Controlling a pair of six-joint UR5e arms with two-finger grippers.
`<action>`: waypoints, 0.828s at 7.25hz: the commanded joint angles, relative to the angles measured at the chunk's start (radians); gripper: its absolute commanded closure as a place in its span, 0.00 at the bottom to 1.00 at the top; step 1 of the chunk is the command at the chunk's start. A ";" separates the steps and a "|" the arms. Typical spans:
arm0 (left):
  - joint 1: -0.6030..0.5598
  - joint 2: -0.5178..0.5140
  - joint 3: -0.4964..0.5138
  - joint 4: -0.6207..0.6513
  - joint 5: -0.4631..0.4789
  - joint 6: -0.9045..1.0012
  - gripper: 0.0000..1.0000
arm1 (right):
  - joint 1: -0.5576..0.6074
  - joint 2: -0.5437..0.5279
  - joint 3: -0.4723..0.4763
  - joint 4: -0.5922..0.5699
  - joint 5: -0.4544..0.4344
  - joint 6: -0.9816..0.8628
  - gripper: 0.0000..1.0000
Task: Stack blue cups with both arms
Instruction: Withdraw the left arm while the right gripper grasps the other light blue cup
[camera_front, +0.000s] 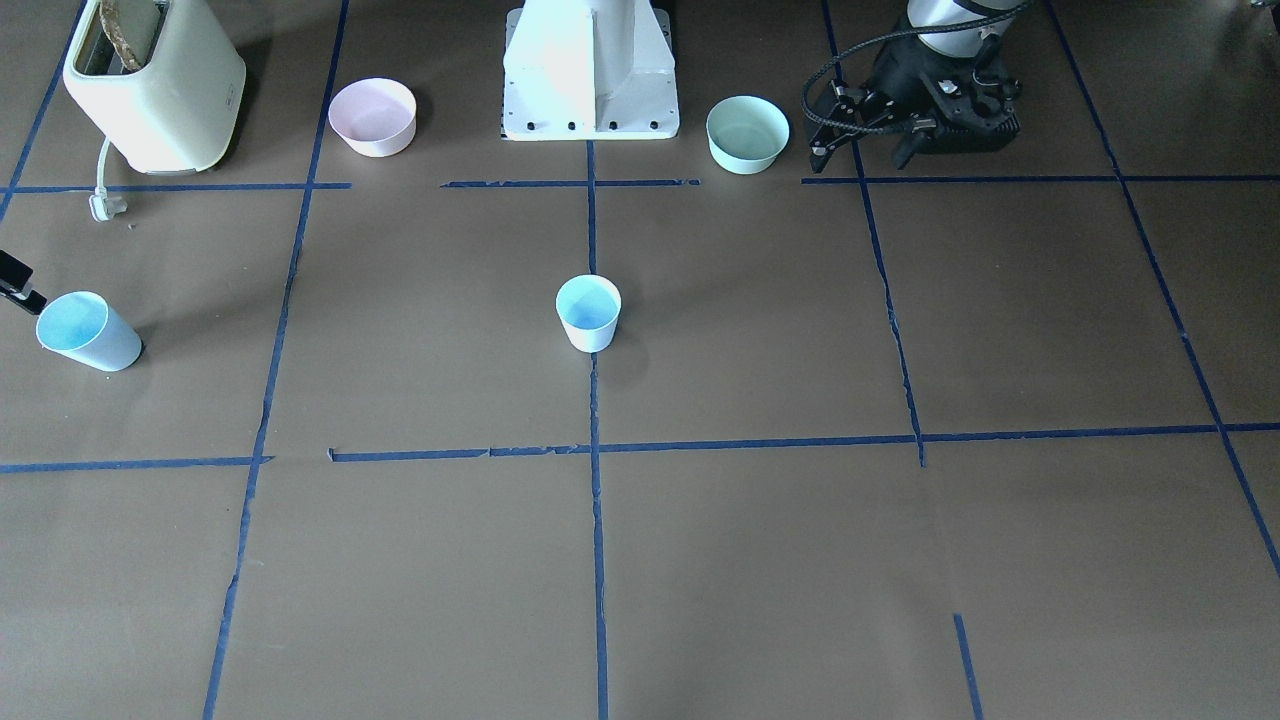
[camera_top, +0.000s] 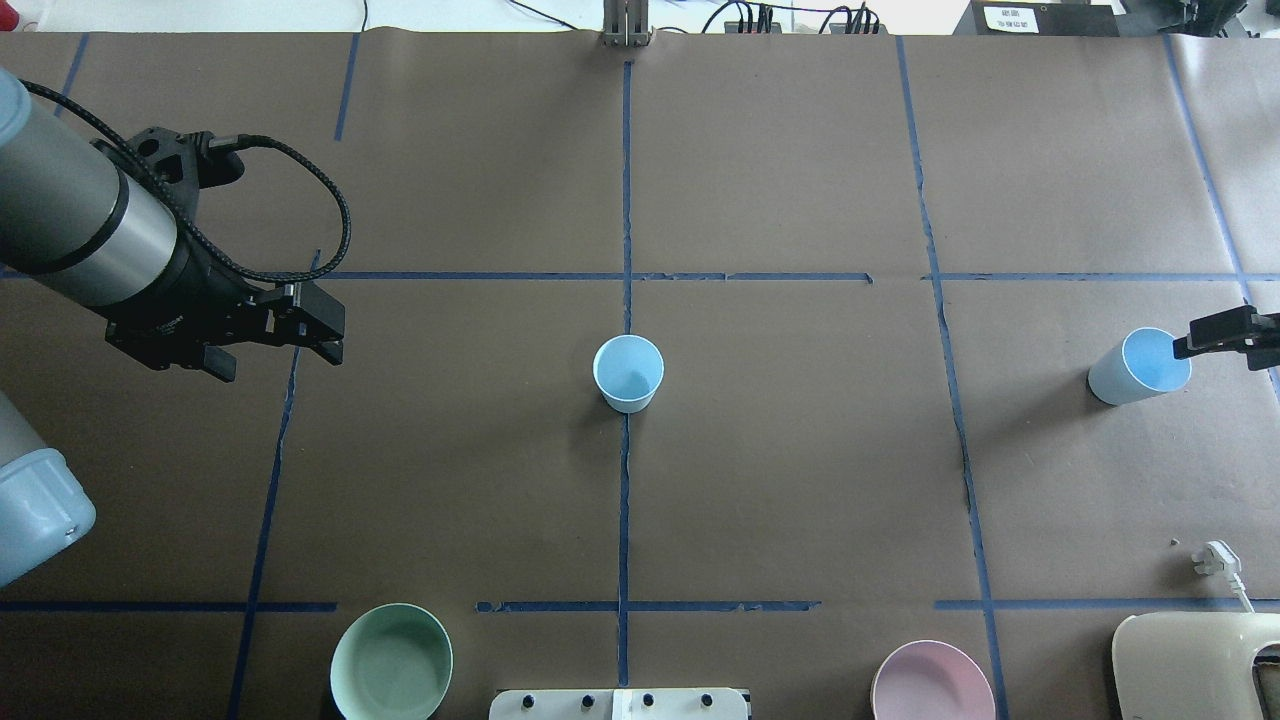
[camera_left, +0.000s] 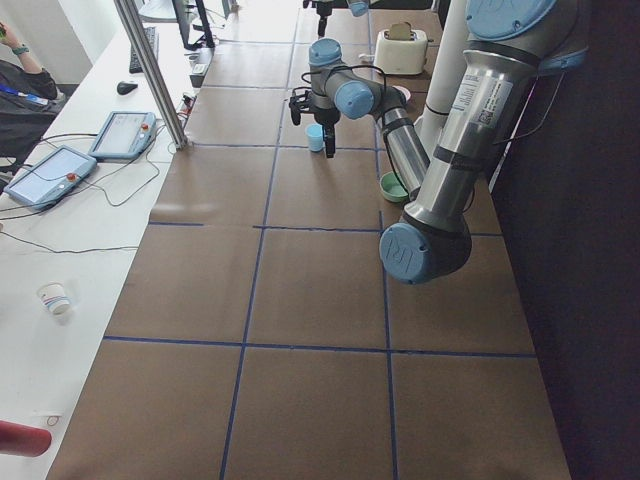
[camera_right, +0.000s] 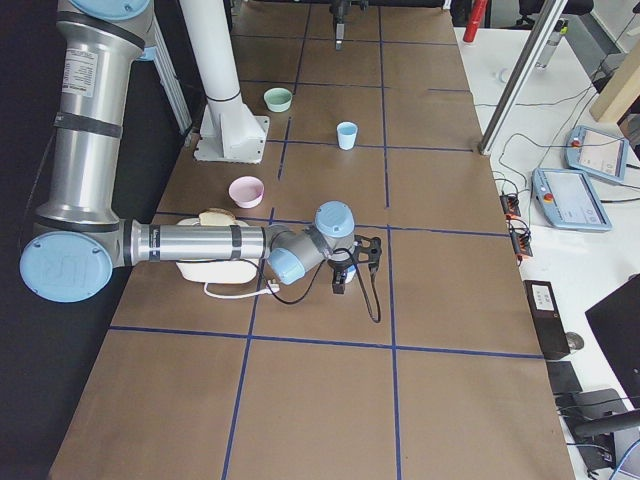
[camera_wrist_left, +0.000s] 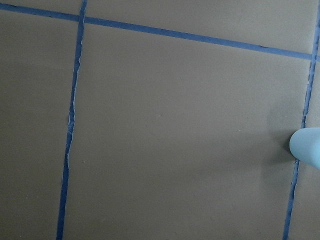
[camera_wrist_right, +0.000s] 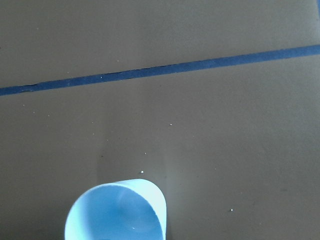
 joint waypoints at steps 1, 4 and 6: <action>-0.002 0.003 -0.003 0.000 0.000 0.000 0.00 | -0.061 0.004 -0.010 0.007 -0.049 0.028 0.00; -0.002 0.005 -0.008 0.000 0.000 0.000 0.00 | -0.063 0.004 -0.027 0.007 -0.051 0.030 0.15; -0.002 0.006 -0.011 0.000 0.000 0.000 0.00 | -0.063 0.004 -0.036 0.005 -0.051 0.030 0.34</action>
